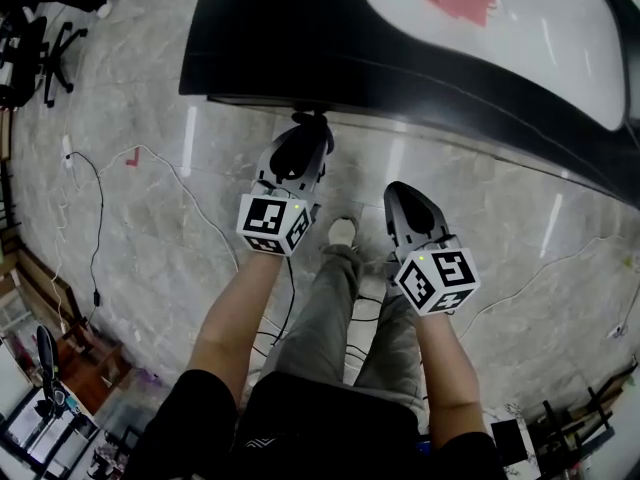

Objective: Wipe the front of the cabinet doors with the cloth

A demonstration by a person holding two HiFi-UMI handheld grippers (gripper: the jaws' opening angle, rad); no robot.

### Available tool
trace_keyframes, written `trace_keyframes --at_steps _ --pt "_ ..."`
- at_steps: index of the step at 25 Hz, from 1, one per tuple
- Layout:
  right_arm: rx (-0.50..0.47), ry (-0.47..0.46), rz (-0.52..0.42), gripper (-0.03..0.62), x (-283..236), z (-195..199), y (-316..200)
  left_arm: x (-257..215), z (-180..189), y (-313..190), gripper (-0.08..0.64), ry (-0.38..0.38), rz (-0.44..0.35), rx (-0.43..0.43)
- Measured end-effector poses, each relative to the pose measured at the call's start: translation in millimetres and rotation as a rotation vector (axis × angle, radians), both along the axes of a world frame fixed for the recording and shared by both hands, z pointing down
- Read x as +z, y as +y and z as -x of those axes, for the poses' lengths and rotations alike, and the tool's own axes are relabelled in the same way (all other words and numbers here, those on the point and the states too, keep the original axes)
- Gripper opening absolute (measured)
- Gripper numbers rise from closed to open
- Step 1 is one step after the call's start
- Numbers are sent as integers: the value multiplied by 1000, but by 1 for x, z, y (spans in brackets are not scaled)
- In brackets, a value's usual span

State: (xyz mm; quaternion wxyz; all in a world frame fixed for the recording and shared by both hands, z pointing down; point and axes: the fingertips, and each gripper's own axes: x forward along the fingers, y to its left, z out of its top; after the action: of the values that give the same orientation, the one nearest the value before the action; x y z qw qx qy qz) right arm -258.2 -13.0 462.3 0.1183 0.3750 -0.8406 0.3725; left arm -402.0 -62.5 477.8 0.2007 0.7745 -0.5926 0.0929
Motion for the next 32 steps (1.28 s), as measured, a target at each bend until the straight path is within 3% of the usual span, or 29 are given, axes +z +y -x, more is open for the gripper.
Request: trace_keyframes --at_steps 9,24,32 --pt "62 -11 5 38 0 -62 0 3 -63 -5 132 25 -5 47" --pt "197 12 24 38 15 -196 17 14 -203 -23 132 38 -19 176" --pt "230 18 30 38 19 -239 24 14 -259 -23 132 26 -31 250"
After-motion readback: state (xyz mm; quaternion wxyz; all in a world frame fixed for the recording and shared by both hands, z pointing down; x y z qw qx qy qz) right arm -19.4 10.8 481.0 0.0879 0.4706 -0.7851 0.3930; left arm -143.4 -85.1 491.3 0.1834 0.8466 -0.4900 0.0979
